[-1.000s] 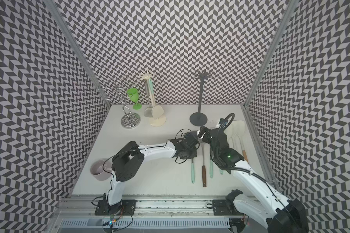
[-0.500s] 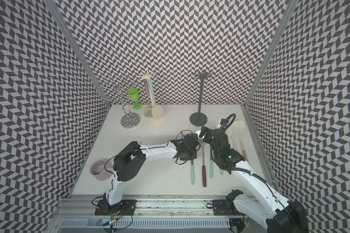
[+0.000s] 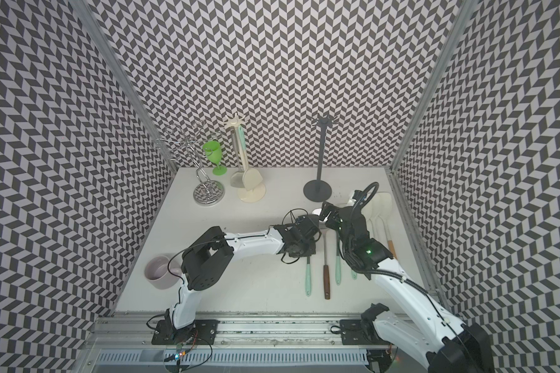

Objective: Take the spatula off the kitchen utensil rack
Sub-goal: Place the spatula at the center of the board.

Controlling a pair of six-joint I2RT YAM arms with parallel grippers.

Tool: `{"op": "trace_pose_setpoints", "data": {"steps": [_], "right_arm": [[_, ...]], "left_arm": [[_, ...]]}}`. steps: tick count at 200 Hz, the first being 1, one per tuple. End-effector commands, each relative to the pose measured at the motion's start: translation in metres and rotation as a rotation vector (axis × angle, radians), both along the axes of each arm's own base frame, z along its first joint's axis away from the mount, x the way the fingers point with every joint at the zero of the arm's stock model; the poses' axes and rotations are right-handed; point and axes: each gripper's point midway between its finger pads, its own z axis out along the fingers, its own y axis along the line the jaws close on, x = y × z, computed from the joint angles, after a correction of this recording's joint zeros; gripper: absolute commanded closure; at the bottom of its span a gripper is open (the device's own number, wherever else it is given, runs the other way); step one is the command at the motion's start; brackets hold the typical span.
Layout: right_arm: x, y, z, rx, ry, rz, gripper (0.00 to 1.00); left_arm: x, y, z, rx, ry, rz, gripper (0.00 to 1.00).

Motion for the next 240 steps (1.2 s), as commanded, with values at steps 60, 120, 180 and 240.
{"op": "trace_pose_setpoints", "data": {"steps": [60, 120, 180, 240], "right_arm": [[-0.001, -0.002, 0.008, 0.033, -0.042, 0.003, 0.00], [-0.001, -0.001, 0.008, 0.031, -0.043, 0.008, 0.00], [-0.005, 0.005, 0.009, 0.027, -0.041, 0.058, 0.00], [-0.040, 0.032, 0.027, 0.149, -0.209, 0.287, 0.00]], "left_arm": [[0.010, 0.020, -0.018, 0.047, 0.009, 0.043, 0.79], [0.010, 0.017, -0.012, 0.028, 0.001, 0.031, 0.65], [0.010, 0.020, 0.037, -0.056, -0.065, 0.030, 0.54], [0.008, 0.052, 0.104, -0.113, -0.222, 0.017, 0.39]]}}
